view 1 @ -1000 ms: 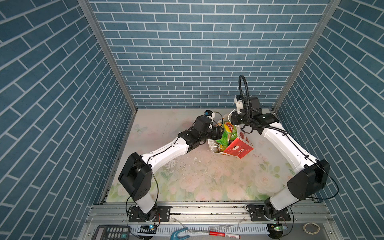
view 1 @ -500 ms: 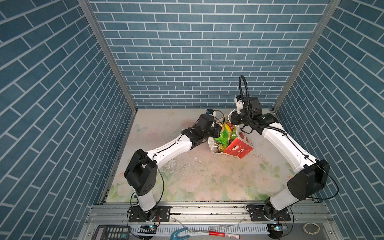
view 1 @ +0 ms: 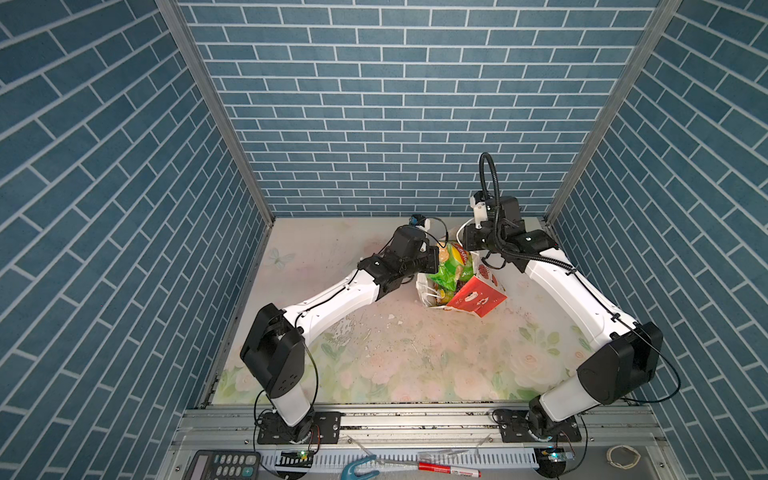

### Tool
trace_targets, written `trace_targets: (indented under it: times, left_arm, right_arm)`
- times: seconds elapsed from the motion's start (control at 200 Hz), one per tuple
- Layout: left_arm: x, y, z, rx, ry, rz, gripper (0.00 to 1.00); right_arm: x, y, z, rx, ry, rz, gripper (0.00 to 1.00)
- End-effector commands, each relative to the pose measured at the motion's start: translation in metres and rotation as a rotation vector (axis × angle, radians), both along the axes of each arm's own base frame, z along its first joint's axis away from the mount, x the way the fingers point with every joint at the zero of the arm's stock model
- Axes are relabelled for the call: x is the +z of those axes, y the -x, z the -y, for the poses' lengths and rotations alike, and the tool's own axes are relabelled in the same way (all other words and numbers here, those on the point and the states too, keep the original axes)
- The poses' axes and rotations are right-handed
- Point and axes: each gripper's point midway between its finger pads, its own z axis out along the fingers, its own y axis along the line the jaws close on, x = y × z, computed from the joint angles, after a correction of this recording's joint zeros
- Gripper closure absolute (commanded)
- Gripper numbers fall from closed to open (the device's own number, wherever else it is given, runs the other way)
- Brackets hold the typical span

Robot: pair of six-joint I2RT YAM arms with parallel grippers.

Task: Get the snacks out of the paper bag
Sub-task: 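Reach the left gripper into the tilted bag and grasp the green chip bag, then pull the green chip bag up out of the paper bag with the left gripper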

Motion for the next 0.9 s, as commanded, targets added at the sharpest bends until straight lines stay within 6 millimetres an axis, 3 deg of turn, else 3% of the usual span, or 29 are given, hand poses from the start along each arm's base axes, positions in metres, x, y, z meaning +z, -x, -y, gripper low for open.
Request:
trace_targets:
  times: [0.0, 0.895]
  left_arm:
    - [0.024, 0.007, -0.005, -0.001, 0.031, 0.046, 1.00]
    - [0.090, 0.021, -0.042, 0.036, -0.010, 0.206, 1.00]
  right_arm:
    - [0.023, 0.002, 0.003, -0.038, -0.049, 0.057, 1.00]
    - [0.020, 0.014, 0.026, -0.125, -0.043, 0.106, 1.00]
